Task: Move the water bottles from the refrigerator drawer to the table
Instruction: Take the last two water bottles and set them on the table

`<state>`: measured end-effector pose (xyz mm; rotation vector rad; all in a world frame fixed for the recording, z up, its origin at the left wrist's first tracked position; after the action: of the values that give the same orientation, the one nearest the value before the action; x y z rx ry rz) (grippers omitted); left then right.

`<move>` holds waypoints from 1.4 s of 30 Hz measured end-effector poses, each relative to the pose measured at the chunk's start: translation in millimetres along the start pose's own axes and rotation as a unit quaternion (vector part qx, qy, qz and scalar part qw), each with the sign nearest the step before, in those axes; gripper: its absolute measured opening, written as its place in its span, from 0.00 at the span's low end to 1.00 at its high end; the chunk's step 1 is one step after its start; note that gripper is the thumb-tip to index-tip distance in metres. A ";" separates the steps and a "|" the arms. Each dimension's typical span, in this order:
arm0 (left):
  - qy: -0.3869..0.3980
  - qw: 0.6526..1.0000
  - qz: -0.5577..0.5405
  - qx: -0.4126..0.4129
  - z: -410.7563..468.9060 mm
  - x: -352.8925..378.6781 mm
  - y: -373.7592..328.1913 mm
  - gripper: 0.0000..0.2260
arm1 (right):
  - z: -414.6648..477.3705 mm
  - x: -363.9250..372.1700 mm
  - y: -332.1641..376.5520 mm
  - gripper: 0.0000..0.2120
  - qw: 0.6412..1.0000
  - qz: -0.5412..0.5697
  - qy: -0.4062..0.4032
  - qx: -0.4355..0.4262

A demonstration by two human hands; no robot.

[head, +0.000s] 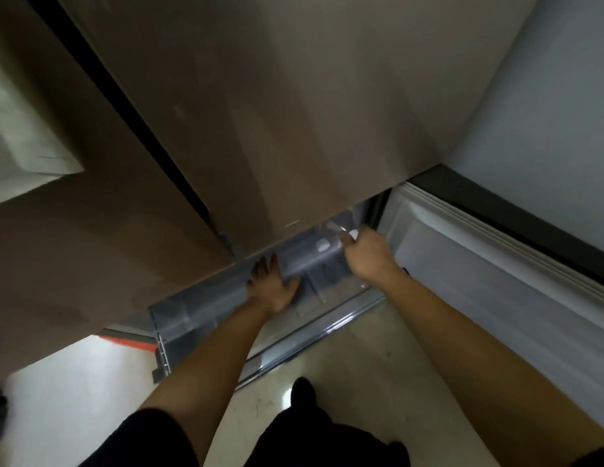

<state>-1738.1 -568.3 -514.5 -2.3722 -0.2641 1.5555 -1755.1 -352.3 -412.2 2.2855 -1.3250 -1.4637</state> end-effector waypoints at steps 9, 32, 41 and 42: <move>-0.001 1.000 0.021 0.002 47.0 -1.9 -31.6 0.45 | -57.8 -72.4 -38.0 0.16 0.995 -0.038 -0.058 -0.066; -0.004 0.975 0.185 0.125 47.0 -1.0 -53.7 0.21 | -59.4 -43.3 -24.0 0.21 0.981 -0.076 -0.107 -0.144; -0.154 0.967 0.155 0.131 -40.6 -59.4 -28.4 0.15 | -40.2 -24.5 -18.2 0.29 0.993 0.033 -0.036 -0.112; -0.177 0.967 0.132 0.127 -48.2 -68.6 -25.9 0.12 | -40.2 -21.4 -17.6 0.31 0.993 0.052 -0.004 -0.103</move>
<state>-1721.2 -572.0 -428.5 -1.9865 0.1795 1.9996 -1716.2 -339.5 -385.7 2.0548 -1.2121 -1.4996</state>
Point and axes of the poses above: each hand's wrist, its own z-axis towards the middle knuckle, its own x-axis out of the palm, y = z × x, the point moved 6 cm from there along z, towards the middle knuckle, and after that the axes turned 14 degrees about x, right-handed, at the moved point
